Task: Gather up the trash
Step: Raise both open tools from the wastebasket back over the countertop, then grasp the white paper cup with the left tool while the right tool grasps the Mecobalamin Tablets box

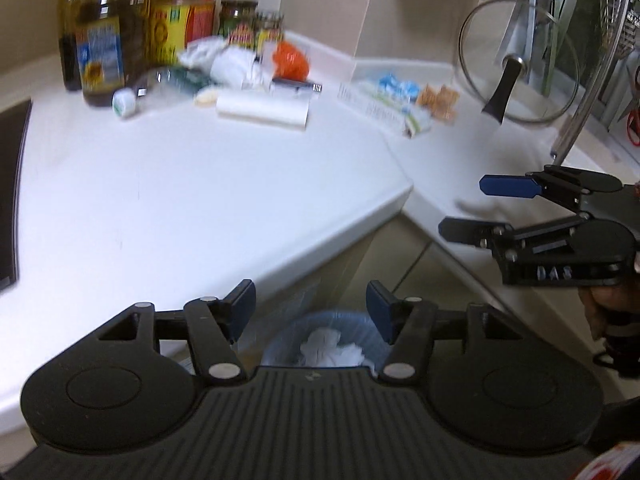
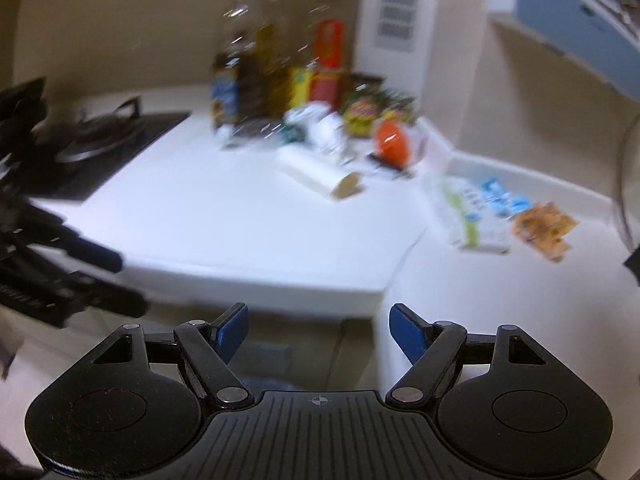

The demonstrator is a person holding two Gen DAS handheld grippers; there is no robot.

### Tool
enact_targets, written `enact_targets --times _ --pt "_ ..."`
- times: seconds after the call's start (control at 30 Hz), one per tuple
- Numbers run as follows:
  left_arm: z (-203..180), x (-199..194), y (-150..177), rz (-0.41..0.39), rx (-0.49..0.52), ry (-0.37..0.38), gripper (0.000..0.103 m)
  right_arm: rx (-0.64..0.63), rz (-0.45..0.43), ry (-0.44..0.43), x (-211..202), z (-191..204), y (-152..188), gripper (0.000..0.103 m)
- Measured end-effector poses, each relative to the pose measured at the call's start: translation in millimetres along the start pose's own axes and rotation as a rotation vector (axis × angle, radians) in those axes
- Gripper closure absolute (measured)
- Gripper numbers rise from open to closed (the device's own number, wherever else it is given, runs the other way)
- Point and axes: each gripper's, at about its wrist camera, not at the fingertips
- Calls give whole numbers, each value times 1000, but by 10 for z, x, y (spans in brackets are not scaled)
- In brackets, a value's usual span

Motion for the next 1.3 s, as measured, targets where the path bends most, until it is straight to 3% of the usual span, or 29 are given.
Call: enact_targets --times 0.37,0.63,0.83,1.03,1.3 --pt "37 249 -544 -70 2 -92 34 54 -23 51 306 -984 -346 26" --pt "49 584 -941 -85 57 -154 22 52 -9 43 596 -1436 -490 19" --pt "127 946 -1280 -79 326 -136 22 101 -4 72 772 -1610 -622 17" --pt "86 1300 -1536 -46 732 4 22 158 20 117 954 -1643 -745 17" --pt "89 1798 -1834 53 984 225 25 264 49 139 1099 -1605 -804 17"
Point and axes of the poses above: each gripper's, at about its wrist camera, not at the fingertips, and x roughly the way its jaws point, z to its left, y to its underside, and after that the axes turned 5 degrees about -y, right-handed
